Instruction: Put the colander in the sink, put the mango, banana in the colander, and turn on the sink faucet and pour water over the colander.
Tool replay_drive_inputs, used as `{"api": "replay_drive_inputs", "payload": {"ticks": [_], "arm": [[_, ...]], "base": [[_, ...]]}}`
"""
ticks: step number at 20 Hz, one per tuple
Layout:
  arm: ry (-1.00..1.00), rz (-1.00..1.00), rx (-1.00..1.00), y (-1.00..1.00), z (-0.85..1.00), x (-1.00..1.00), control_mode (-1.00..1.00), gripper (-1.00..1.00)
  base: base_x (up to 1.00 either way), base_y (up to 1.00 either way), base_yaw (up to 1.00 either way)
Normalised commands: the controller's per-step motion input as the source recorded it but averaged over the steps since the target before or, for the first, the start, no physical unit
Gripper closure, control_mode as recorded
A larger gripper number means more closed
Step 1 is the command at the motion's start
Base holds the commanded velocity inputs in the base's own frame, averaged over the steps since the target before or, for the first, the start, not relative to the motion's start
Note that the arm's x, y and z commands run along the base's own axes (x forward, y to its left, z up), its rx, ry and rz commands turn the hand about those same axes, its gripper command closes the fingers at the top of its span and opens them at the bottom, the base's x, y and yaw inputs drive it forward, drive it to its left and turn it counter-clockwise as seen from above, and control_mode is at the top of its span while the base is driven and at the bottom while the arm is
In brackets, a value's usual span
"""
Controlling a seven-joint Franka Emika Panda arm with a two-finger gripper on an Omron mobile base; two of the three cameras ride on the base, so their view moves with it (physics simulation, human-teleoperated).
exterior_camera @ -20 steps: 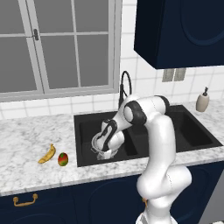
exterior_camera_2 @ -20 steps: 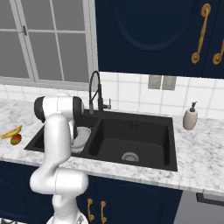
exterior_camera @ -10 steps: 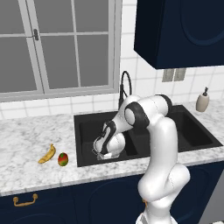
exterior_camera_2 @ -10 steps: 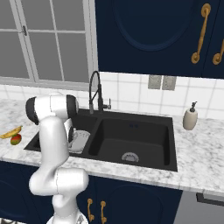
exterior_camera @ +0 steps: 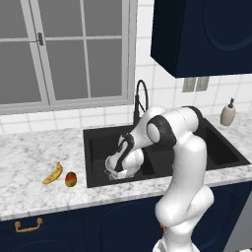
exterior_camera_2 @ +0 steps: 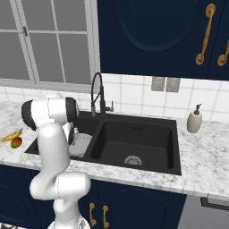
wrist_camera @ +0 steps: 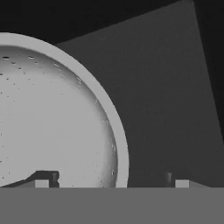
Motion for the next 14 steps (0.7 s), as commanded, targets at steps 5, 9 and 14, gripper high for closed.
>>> {"api": "replay_drive_inputs", "payload": {"ticks": [5, 9, 14], "arm": [[0.13, -0.02, -0.07, 0.68, 1.0, 0.0, -1.0, -1.0], [-0.01, 0.2, -0.06, 0.45, 1.0, -0.14, -1.0, -1.0], [-0.06, 0.47, -0.06, 0.08, 0.85, -0.45, -1.0, -1.0]], "base": [[0.0, 0.0, 0.0], [0.0, 0.0, 0.0], [0.0, 0.0, 0.0]]}}
